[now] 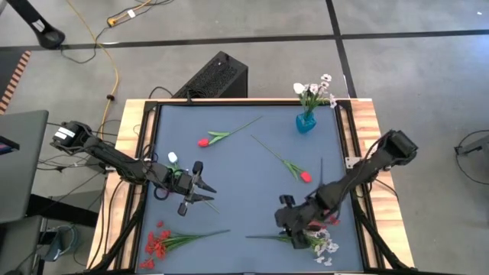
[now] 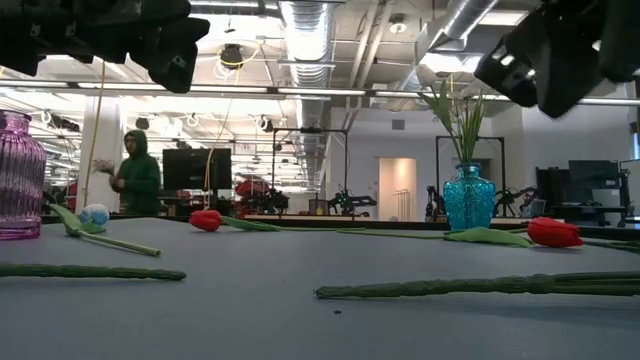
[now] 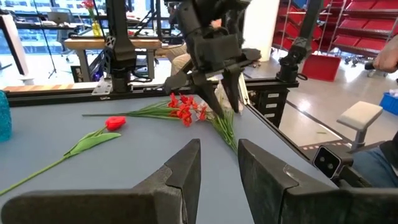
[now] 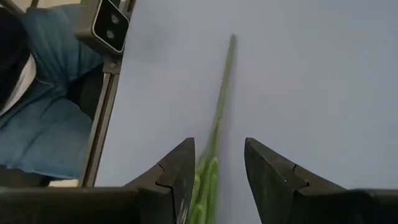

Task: Sort flowers into vase by color
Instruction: Put the white flowers into the blue vase

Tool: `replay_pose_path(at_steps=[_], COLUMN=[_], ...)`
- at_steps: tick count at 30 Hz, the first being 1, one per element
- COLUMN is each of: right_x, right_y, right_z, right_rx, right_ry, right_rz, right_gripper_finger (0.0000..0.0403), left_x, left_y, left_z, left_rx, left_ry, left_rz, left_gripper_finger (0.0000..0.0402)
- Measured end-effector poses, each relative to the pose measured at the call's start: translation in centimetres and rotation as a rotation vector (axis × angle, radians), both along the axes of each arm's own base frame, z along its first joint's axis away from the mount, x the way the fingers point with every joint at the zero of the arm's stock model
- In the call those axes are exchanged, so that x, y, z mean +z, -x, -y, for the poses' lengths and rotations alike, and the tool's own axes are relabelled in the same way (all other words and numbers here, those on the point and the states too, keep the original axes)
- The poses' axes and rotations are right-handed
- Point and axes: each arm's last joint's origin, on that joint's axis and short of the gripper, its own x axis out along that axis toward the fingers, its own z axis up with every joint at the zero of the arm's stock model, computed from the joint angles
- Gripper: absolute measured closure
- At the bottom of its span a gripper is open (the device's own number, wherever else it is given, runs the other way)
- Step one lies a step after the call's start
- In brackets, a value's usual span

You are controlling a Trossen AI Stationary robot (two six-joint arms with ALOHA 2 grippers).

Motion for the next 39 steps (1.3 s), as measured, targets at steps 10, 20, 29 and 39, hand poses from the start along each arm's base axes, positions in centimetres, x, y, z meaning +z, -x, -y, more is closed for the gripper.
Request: replay_pose_path(at_steps=[10, 20, 29, 39], right_x=[-2.7, -4.2, -6.6, -4.8], right_y=[-2.5, -4.3, -4.1, -4.7], right_z=[-2.4, -4.8, -5.4, -4.1], right_rx=[-0.066, -0.101, -0.165, -0.186], right_ry=[0.058, 0.098, 0.148, 0.087], right_rz=[-0.181, -0.286, -0.376, -0.344], right_gripper_finger=[0.0237, 0.0237, 0.0242, 0.0376], left_x=[-0.8, -0.8, -0.7, -0.7], left_y=[0.1, 0.5, 0.6, 0.6], left_z=[0.0, 1.2, 1.5, 1.4], left_rx=[0.004, -0.05, -0.042, -0.016], left_ry=[0.07, 0.076, 0.08, 0.081], left_rz=[-0.1, -0.112, -0.095, -0.094], left_gripper_finger=[0.0306, 0.0306, 0.0306, 0.0306])
